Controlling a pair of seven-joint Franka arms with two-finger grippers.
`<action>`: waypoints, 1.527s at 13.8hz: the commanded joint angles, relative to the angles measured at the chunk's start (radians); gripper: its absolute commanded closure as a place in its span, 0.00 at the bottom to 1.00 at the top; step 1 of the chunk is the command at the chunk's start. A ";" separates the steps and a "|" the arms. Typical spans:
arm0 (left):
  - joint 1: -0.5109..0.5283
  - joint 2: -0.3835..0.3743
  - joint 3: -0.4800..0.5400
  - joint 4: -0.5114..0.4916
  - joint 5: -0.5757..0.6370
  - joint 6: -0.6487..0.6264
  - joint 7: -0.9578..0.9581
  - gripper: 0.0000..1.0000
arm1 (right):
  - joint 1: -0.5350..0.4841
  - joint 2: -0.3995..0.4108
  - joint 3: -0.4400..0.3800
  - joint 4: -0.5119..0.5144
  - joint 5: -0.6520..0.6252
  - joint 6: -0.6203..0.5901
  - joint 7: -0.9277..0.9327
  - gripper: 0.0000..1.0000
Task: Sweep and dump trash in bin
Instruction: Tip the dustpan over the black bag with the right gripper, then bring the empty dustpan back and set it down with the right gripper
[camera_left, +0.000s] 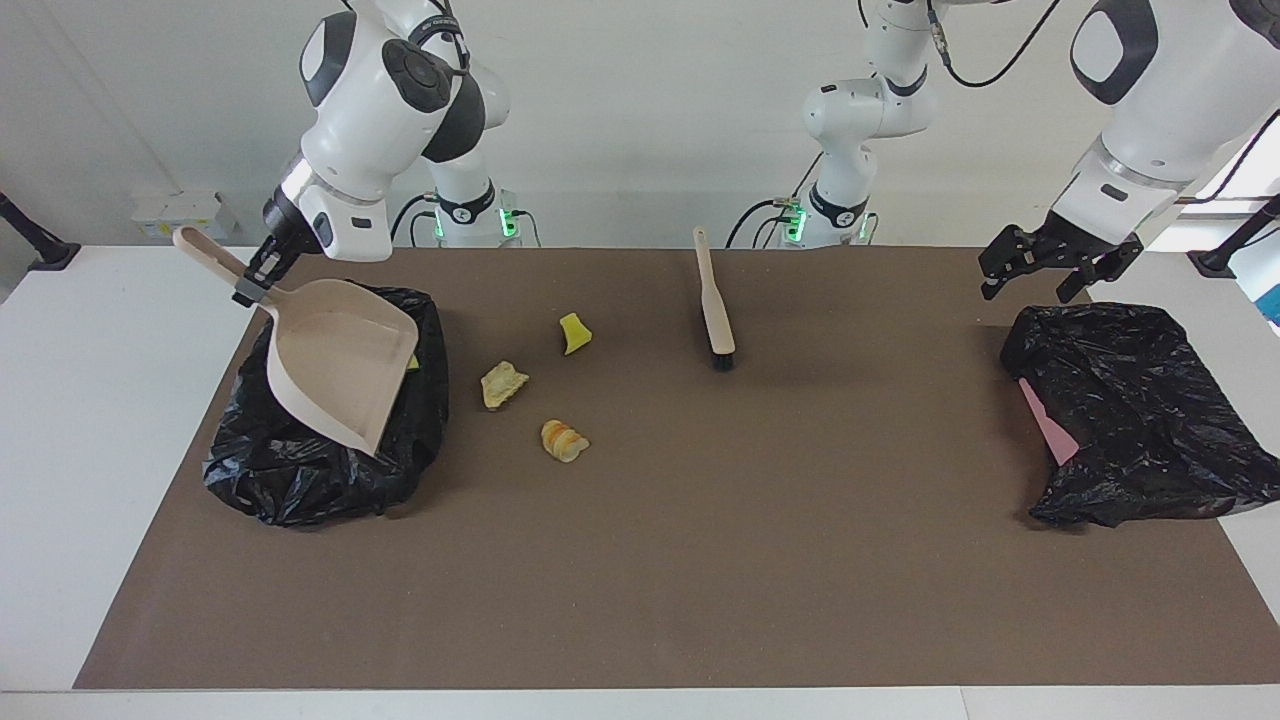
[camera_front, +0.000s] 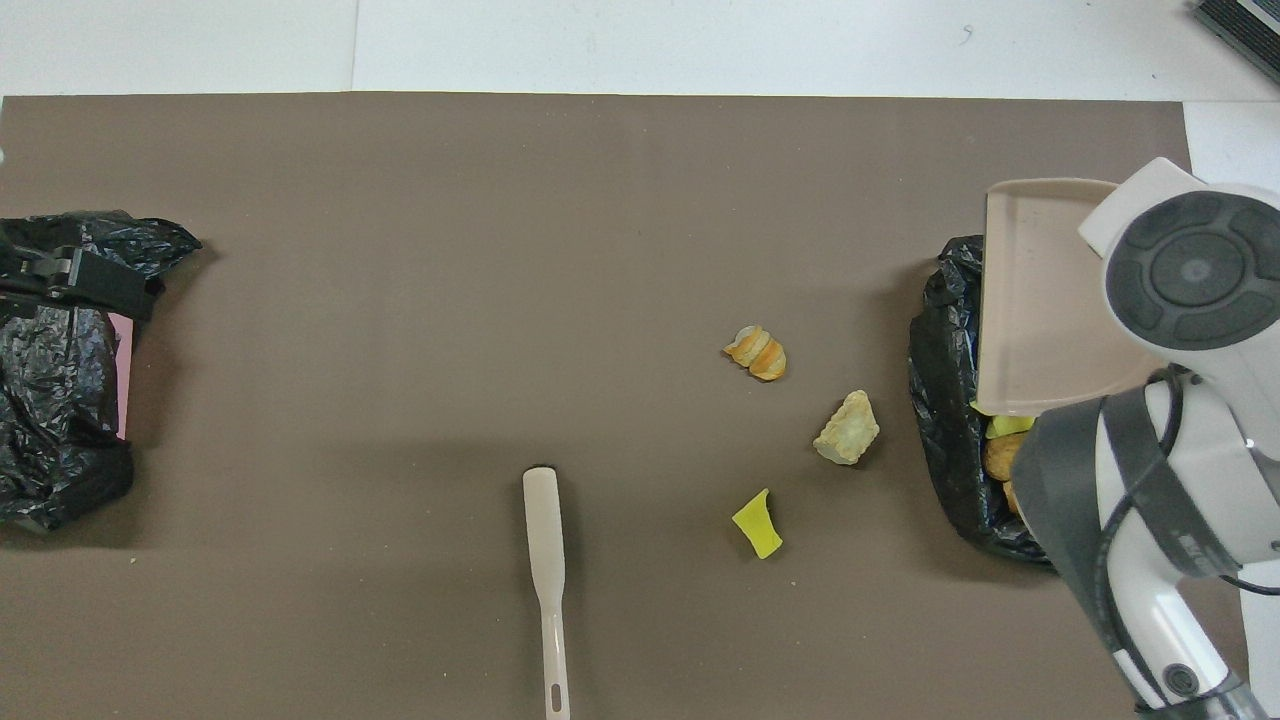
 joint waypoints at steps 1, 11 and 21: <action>-0.010 0.005 0.003 0.008 0.012 0.010 0.012 0.00 | 0.061 0.076 0.004 0.090 0.086 -0.040 0.176 1.00; -0.010 -0.035 0.003 -0.072 0.012 0.061 0.041 0.00 | 0.313 0.556 0.000 0.620 0.616 -0.122 1.324 1.00; -0.010 -0.043 0.003 -0.098 0.012 0.072 0.044 0.00 | 0.516 0.775 0.006 0.719 0.788 0.085 1.794 1.00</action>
